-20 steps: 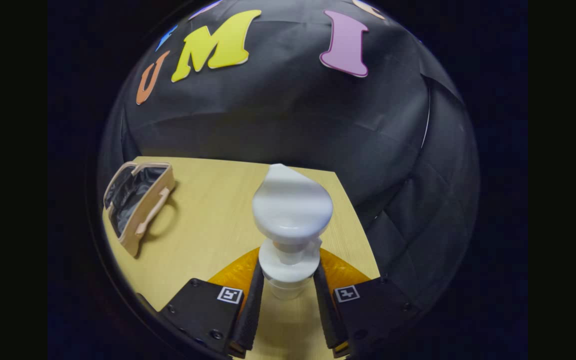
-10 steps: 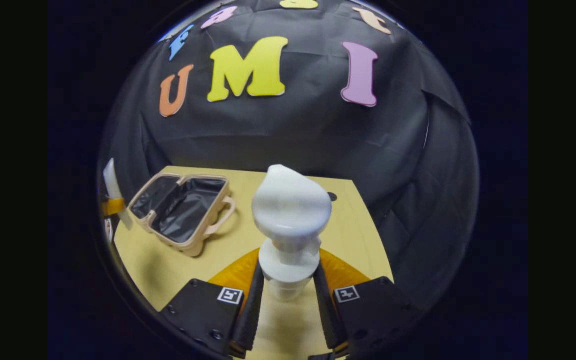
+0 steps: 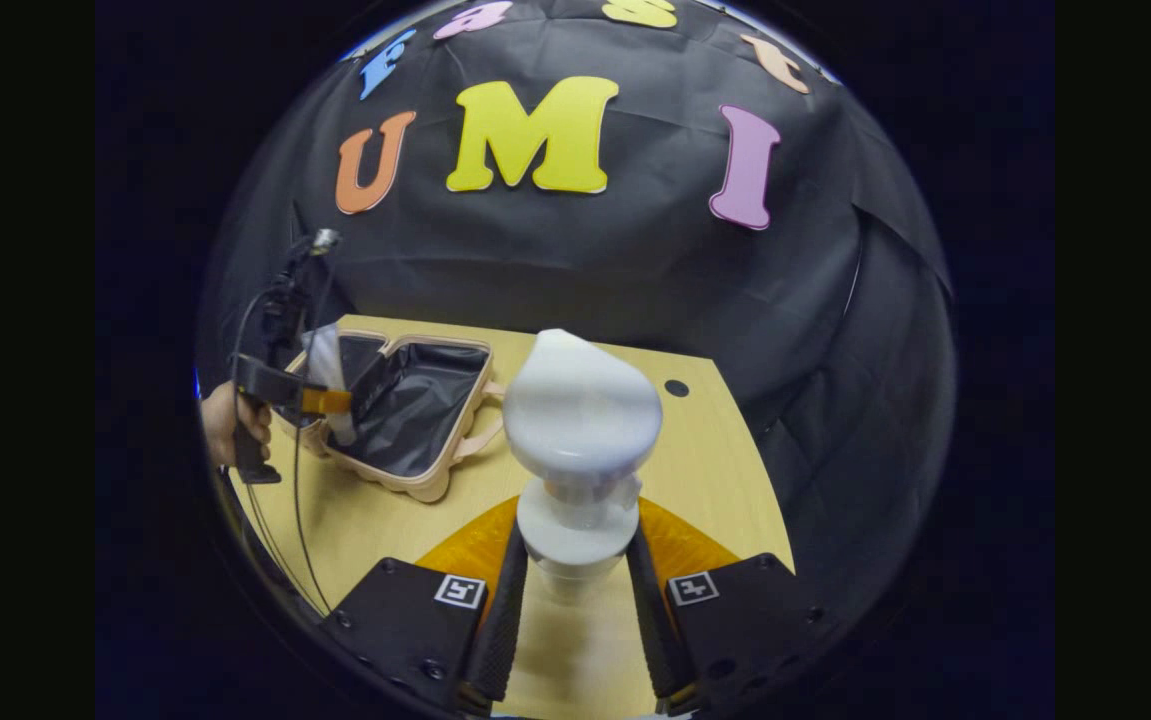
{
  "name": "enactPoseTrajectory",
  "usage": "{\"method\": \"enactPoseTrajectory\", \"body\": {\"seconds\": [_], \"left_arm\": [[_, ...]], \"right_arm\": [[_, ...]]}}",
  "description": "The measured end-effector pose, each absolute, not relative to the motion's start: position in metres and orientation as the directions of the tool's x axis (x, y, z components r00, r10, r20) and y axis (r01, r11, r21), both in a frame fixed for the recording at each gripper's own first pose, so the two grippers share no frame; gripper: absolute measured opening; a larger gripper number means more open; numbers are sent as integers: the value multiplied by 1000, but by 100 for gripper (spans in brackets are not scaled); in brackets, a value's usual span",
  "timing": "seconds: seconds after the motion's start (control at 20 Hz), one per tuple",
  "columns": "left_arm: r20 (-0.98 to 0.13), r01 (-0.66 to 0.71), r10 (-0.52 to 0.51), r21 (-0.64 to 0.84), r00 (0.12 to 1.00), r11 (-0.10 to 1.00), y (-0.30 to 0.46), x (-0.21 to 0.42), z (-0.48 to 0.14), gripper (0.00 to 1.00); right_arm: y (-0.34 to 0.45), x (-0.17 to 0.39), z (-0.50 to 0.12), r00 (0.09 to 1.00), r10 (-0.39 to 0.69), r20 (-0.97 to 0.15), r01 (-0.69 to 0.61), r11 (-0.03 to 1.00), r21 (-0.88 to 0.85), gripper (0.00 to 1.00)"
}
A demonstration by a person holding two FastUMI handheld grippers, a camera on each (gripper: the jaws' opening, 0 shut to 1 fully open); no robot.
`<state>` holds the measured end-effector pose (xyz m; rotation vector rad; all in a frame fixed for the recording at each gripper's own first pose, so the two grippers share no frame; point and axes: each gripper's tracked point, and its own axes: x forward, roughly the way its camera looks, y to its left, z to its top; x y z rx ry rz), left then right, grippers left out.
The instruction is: First open the suitcase, pack the skin care products into it, and then close the suitcase.
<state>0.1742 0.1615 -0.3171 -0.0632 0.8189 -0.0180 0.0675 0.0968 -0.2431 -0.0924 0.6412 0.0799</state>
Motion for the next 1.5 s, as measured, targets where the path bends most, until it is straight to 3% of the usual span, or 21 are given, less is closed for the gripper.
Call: {"method": "enactPoseTrajectory", "body": {"seconds": [0.1, 0.15, 0.2, 0.25, 0.45, 0.55, 0.75, 0.9, 0.95, 1.0, 1.05, 1.1, 1.15, 1.2, 1.25, 1.3, 1.35, 1.4, 1.5], "left_arm": [[-794, 3, -28, -33, 608, 999, 162, 175, -337, 37], [-766, 25, -30, -18, 642, 1000, 161, 188, -331, 37], [-782, 46, -31, -3, 622, 999, 156, 191, -335, 32], [-789, 55, -20, 18, 614, 998, 156, 193, -336, 41], [-781, 84, -8, 57, 625, 995, 153, 209, -339, 41], [-791, 82, -2, 61, 612, 995, 154, 210, -348, 37], [-829, 40, -26, -4, 558, 999, 153, 202, -372, 37], [-808, 34, -64, -55, 586, 998, 150, 205, -367, 40], [-795, 36, -71, -61, 603, 997, 149, 207, -362, 48], [-783, 43, -84, -73, 616, 996, 146, 206, -356, 44], [-770, 44, -85, -74, 632, 996, 145, 206, -348, 47], [-755, 39, -77, -69, 651, 997, 146, 204, -339, 67], [-738, 38, -86, -81, 669, 996, 144, 202, -329, 60], [-721, 38, -94, -94, 686, 995, 142, 198, -319, 65], [-702, 43, -106, -107, 704, 993, 144, 192, -309, 64], [-687, 29, -96, -108, 721, 994, 148, 187, -301, 81], [-673, 11, -81, -107, 735, 994, 154, 180, -291, 85], [-664, -9, -67, -110, 745, 994, 162, 172, -284, 97], [-645, -48, -37, -113, 764, 992, 180, 154, -271, 98]], "right_arm": [[103, 65, -245, 789, 36, -613, -98, 993, -68, 49], [106, 66, -248, 785, 33, -618, -95, 993, -68, 49], [109, 67, -249, 782, 28, -623, -93, 993, -72, 49], [111, 68, -249, 780, 26, -625, -92, 993, -74, 49], [122, 76, -251, 773, 35, -633, -104, 992, -73, 49], [127, 80, -250, 772, 42, -634, -106, 992, -63, 49], [142, 96, -244, 771, 63, -634, -115, 992, -42, 49], [160, 109, -234, 775, 89, -625, -128, 992, -18, 49], [167, 114, -229, 778, 102, -619, -136, 991, -8, 50], [175, 120, -224, 782, 115, -613, -147, 989, -1, 49], [182, 125, -219, 785, 126, -606, -157, 988, 2, 49], [191, 131, -214, 787, 141, -600, -171, 985, 7, 49], [201, 135, -211, 789, 160, -594, -189, 982, 14, 49], [212, 141, -206, 789, 179, -587, -206, 978, 21, 48], [222, 146, -202, 788, 197, -583, -223, 974, 28, 49], [233, 152, -200, 785, 219, -579, -243, 969, 37, 48], [243, 156, -198, 783, 237, -575, -258, 965, 46, 49], [251, 161, -199, 780, 249, -574, -270, 962, 50, 49], [268, 169, -207, 766, 262, -587, -288, 956, 51, 49]]}}
